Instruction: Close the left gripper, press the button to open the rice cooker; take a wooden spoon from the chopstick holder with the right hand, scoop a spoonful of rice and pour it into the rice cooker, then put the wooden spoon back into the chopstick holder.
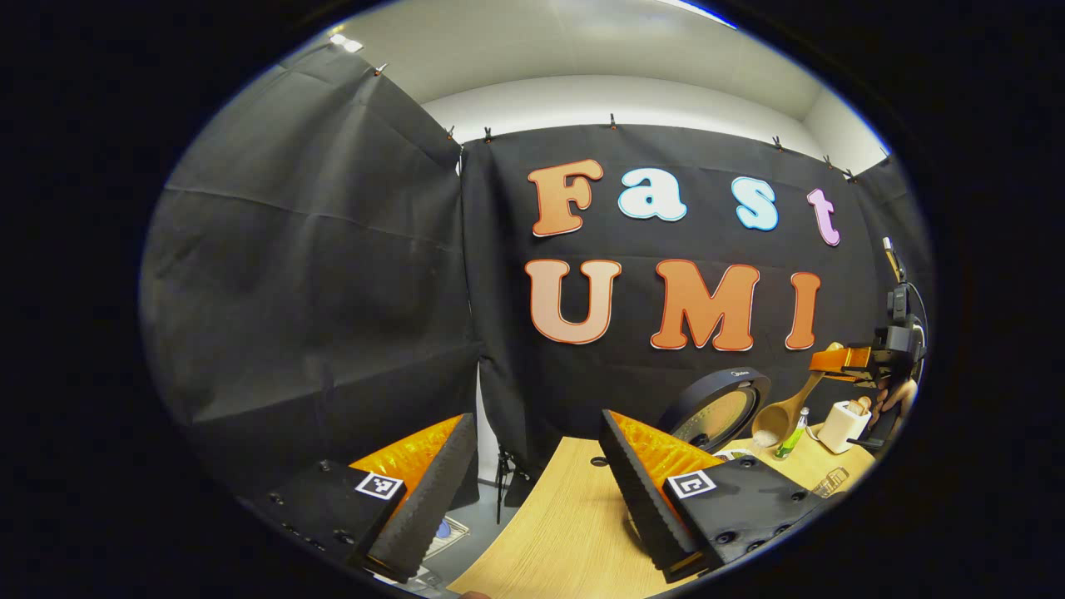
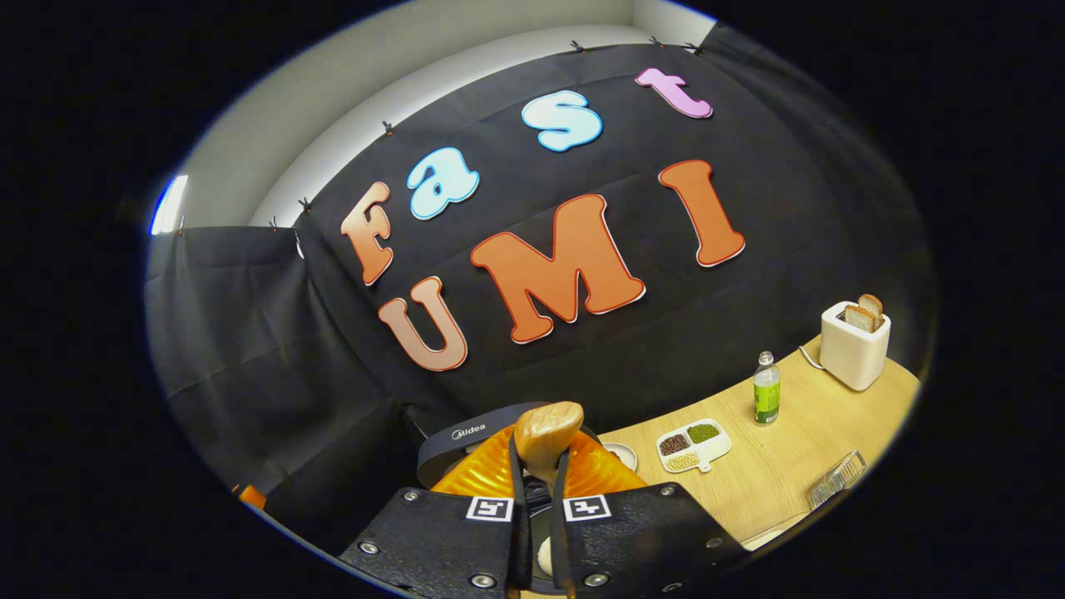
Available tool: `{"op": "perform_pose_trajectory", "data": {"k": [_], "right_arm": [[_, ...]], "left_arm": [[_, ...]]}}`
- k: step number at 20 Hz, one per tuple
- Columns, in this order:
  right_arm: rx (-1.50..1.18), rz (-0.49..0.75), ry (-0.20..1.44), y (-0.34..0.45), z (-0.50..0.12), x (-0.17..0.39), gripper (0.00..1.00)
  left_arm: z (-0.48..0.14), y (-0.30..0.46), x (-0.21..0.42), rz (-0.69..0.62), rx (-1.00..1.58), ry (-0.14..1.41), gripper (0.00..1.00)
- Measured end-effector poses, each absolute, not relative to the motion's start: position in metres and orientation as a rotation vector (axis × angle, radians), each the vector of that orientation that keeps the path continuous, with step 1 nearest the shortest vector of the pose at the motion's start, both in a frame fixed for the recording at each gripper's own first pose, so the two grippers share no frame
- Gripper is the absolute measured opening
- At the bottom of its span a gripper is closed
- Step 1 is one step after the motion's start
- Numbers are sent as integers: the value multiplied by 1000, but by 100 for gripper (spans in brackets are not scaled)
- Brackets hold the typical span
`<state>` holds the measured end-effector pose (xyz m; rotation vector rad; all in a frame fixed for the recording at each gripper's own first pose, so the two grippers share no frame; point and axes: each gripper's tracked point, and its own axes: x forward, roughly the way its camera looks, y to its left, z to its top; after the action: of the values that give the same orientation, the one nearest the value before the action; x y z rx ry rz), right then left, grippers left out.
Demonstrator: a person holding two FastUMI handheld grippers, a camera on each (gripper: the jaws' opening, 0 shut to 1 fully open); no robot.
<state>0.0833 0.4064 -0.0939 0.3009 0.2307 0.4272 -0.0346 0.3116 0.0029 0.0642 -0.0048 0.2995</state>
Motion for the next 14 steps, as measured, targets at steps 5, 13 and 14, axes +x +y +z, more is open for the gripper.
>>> {"op": "perform_pose_trajectory", "data": {"k": [5, 13, 14], "right_arm": [[171, 460, 202, 419, -91, 79, 8], [-48, 531, 153, 443, -97, 67, 8], [-70, 538, 148, 443, -100, 69, 8]], "left_arm": [[0, 319, -33, 305, 49, -3, 100], [-1, 324, -29, 307, 56, -6, 100], [-1, 324, -28, 308, 57, -6, 100]]}}
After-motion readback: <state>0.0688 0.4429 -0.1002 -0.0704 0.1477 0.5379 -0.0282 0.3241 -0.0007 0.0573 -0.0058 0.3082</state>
